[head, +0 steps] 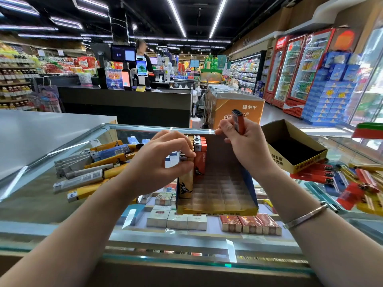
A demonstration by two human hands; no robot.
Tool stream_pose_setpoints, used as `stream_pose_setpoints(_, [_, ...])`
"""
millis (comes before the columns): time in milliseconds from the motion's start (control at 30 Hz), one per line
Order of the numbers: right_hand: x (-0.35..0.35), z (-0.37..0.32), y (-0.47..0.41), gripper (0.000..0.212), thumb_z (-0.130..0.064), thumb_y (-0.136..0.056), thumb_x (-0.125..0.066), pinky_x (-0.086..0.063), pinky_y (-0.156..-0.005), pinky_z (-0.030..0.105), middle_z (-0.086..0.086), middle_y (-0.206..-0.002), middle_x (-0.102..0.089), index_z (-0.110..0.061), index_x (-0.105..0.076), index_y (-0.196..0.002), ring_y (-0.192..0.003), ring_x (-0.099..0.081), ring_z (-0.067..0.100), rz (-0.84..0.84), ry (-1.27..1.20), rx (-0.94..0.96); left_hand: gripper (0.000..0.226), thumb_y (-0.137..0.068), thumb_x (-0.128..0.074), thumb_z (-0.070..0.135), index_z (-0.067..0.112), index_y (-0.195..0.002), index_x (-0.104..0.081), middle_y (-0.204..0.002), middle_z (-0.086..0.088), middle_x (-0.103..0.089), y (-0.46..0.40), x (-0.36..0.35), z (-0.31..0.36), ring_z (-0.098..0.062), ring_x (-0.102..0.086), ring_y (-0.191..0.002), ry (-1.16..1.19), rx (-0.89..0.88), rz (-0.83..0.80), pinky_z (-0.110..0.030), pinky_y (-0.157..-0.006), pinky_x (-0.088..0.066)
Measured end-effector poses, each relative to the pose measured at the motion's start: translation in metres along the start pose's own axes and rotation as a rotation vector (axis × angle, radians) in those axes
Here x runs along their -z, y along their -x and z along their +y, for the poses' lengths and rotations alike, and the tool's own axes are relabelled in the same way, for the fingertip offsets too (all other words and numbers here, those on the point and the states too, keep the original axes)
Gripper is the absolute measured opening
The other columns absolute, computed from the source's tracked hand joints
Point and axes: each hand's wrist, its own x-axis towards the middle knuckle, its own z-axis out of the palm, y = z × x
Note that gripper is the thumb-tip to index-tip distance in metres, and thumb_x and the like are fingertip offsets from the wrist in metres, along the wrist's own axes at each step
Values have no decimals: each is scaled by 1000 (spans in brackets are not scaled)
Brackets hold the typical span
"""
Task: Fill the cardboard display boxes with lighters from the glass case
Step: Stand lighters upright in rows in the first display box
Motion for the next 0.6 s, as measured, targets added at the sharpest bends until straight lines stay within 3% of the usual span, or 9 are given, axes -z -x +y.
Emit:
stream_pose_setpoints(67, [1, -2, -1, 24, -31, -92, -54, -54, -69, 48, 11, -68, -67, -15, -61, -76, -66, -64, 30, 16, -50, -5, 12, -80, -61, 38, 31, -90, -64, -100, 19, -57, 0, -1, -1, -5, -49, -105, 33, 15, 23, -29, -87, -43])
stream_pose_setpoints(167, [5, -2, -3, 29, -31, -92, -54, -45, -50, 28, -2, -52, -55, -7, -56, -77, -45, -50, 15, -64, -79, -29, 15, -80, -57, 47, 44, -95, -58, -102, 28, -55, -1, -2, 0, 3, -48, -107, 74, 49, 75, -20, -86, -40])
stream_pose_setpoints(267, [8, -2, -4, 16, -17, -88, -61, -40, -53, 24, 0, -62, -47, -16, -51, -76, -55, -45, 13, -203, -3, -97, 15, -82, -54, 47, 47, -96, -52, -101, 29, -53, -3, -4, 1, 4, -49, -102, 45, 58, 191, -16, -82, -38])
stream_pose_setpoints(367, [11, -6, -5, 21, -7, -83, -61, -42, -58, 26, 5, -76, -48, -22, -46, -83, -64, -47, 16, -332, 87, -196, 19, -84, -59, 32, 33, -102, -55, -100, 22, -53, -9, -6, 2, -4, -53, -96, -26, 43, 277, -26, -82, -44])
stream_pose_setpoints(433, [12, -9, -6, 23, -5, -81, -61, -41, -57, 23, 5, -79, -49, -21, -45, -88, -65, -47, 13, -413, 118, -233, 25, -85, -62, 28, 24, -109, -59, -105, 14, -54, -16, -7, 6, -11, -54, -97, -79, 17, 283, -34, -83, -48])
stream_pose_setpoints(600, [15, -11, -9, 30, 0, -78, -62, -43, -60, 22, 5, -84, -50, -22, -44, -88, -71, -50, 14, -574, 161, -282, 36, -79, -70, 26, 19, -113, -64, -112, 7, -58, -35, -10, 20, -16, -53, -109, -198, -88, 169, -34, -90, -45])
